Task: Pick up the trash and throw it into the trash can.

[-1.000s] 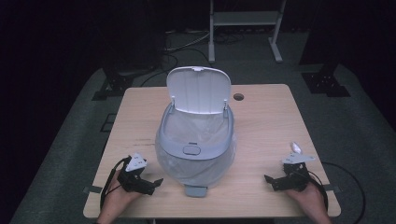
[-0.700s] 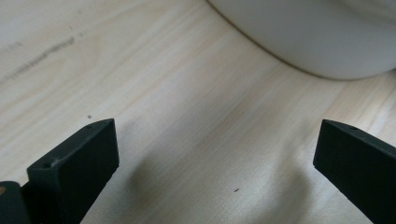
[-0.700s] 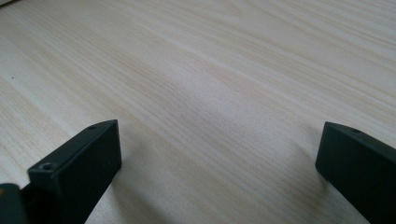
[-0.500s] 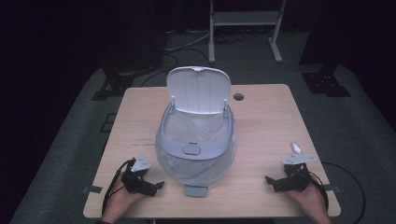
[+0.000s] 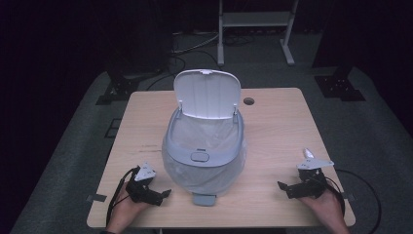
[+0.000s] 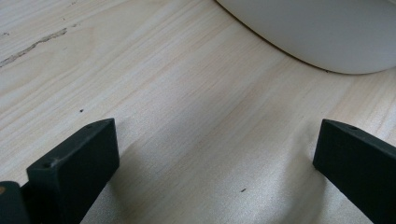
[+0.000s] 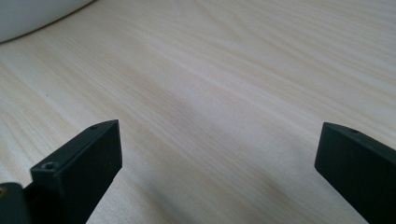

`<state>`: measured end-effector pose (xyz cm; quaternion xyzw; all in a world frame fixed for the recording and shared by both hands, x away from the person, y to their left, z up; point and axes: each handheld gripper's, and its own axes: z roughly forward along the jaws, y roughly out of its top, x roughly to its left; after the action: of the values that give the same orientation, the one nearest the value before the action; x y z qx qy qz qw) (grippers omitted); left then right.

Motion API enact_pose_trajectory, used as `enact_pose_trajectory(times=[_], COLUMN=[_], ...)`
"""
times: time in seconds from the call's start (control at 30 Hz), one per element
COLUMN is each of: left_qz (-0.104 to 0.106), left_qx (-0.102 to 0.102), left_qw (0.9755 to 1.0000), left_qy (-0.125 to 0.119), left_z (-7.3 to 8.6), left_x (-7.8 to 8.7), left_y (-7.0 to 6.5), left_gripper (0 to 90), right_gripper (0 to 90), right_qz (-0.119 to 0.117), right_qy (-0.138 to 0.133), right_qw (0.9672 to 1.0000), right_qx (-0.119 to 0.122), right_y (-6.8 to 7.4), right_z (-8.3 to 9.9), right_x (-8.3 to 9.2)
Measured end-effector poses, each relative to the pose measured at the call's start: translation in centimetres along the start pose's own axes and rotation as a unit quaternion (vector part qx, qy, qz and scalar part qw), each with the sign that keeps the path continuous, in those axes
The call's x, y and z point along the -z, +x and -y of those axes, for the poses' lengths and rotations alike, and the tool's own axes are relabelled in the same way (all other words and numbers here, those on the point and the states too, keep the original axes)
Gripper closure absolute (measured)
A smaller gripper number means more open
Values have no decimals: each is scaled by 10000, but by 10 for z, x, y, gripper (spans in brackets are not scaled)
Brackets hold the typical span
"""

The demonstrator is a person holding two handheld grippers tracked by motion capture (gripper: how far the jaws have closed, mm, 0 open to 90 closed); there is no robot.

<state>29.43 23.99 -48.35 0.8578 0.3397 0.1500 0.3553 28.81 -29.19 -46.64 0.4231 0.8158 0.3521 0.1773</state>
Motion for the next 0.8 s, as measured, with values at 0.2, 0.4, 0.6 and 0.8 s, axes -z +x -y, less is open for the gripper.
enact_pose_trajectory(times=[0.2, 0.4, 0.6, 0.8], left_qz=[-7, -4, -10, -9], left_qx=[3, 3, 9, 8], left_qw=[10000, 10000, 10000, 10000], left_qy=[-1, 2, -1, 0], left_z=[0, 0, 0, 0], left_x=[0, 0, 0, 0], left_y=[0, 0, 0, 0], left_gripper=[0, 0, 0, 0], right_gripper=[0, 0, 0, 0], right_qz=[167, 269, 367, 484], right_qy=[-204, -300, -354, -420], right_qw=[9996, 9990, 9982, 9969], right_qx=[-44, -199, -319, -460], right_y=[-9, -21, -32, -43], right_z=[-8, -13, -15, -19], right_x=[9, 14, 16, 17])
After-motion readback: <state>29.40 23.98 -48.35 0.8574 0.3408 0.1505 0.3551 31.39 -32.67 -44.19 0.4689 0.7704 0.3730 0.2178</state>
